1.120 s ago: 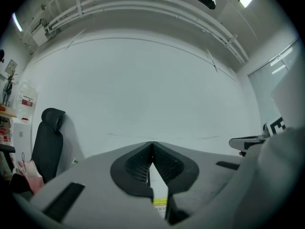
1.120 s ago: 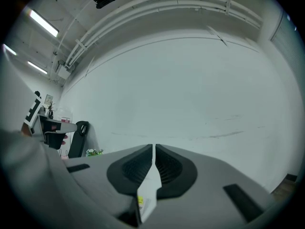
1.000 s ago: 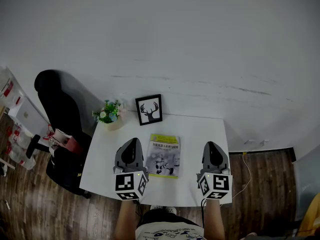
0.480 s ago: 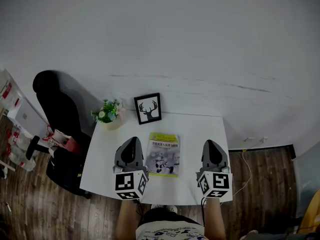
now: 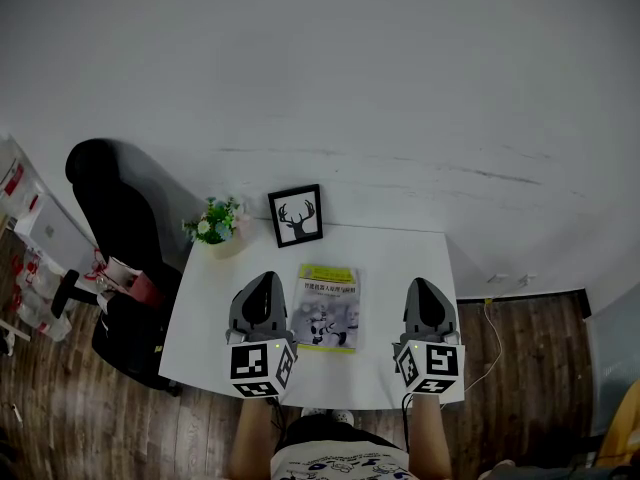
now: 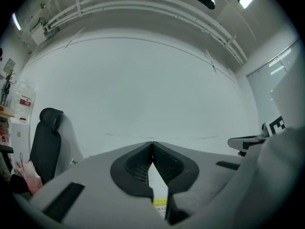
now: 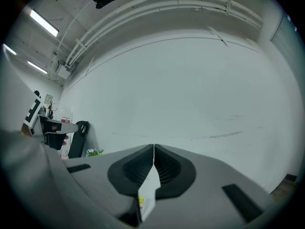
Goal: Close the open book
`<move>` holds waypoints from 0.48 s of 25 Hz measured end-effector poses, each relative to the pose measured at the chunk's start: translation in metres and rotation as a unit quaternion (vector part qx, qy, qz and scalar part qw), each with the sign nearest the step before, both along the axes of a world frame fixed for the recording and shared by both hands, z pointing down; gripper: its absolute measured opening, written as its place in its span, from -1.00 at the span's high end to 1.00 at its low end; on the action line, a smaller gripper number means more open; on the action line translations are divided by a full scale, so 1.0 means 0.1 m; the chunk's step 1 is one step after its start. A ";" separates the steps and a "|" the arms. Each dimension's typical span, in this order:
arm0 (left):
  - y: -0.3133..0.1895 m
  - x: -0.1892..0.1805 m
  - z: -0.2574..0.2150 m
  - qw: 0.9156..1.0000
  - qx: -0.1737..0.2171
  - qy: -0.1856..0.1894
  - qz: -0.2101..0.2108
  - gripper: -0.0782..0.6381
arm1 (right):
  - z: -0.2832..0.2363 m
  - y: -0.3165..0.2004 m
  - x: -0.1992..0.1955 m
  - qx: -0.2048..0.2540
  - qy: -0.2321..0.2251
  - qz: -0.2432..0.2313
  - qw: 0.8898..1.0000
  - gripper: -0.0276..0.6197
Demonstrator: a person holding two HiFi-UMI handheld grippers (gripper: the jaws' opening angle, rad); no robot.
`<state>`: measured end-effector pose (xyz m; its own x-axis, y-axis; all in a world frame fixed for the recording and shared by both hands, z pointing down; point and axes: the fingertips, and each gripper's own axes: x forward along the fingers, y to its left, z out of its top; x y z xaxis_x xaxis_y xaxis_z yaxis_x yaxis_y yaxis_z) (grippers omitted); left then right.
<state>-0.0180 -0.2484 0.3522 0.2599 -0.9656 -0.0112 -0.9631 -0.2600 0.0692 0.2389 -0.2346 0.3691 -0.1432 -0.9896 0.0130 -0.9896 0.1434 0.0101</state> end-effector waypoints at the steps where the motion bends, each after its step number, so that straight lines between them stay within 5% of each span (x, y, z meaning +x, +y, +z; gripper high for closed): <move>1: 0.00 0.00 0.00 1.000 0.000 0.000 0.000 0.72 | 0.00 0.00 0.00 0.000 -0.001 0.000 1.000 0.83; 12: 0.00 0.04 0.02 1.000 -0.003 0.002 0.001 0.72 | 0.00 0.01 0.03 0.003 -0.005 0.002 1.000 0.82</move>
<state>-0.0139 -0.2480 0.3538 0.2613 -0.9652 -0.0066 -0.9624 -0.2611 0.0747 0.2415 -0.2332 0.3689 -0.1403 -0.9901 0.0056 -0.9901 0.1403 0.0016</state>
